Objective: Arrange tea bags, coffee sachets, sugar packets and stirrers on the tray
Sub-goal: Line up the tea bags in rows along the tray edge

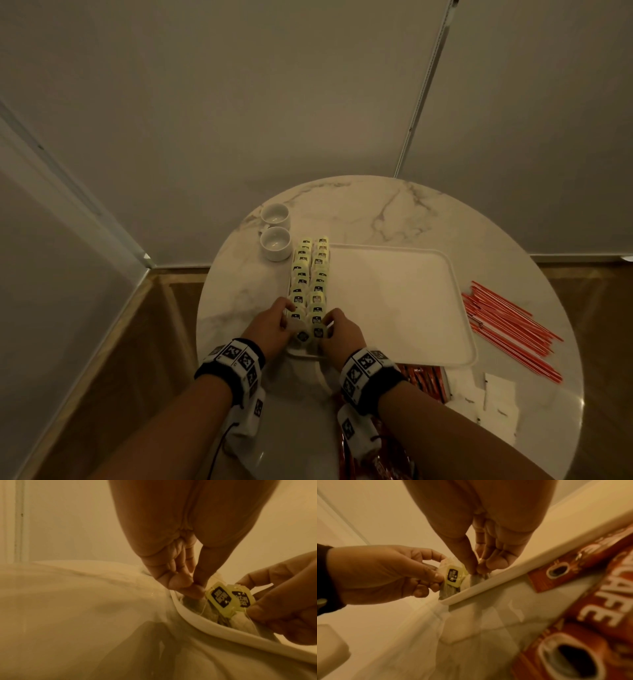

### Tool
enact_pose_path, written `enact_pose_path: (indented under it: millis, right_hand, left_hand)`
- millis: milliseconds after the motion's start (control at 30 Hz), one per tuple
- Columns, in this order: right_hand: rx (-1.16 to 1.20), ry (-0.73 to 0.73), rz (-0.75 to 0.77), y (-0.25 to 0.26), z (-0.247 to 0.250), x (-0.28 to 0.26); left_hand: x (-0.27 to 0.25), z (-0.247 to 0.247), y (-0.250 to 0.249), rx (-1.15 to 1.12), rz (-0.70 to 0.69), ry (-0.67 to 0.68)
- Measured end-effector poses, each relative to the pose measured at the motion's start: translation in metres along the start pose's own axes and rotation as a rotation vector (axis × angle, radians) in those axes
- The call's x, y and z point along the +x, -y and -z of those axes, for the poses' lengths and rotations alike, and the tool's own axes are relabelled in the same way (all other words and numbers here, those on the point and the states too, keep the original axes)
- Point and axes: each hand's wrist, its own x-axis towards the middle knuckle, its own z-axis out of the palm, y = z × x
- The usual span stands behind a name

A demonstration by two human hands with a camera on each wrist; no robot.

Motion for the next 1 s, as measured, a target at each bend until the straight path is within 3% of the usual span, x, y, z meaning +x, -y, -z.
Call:
enact_pose_path:
  millis: [600,1000]
  right_hand:
    - [-0.040,-0.120,0.255,0.004,0.000,-0.002]
    - [0.001,-0.152,0.251,0.005,0.004,0.006]
  left_hand:
    - [0.002,0.004,0.002,-0.405,0.091,-0.106]
    - [0.000,0.000,-0.004,-0.468,0.111,-0.134]
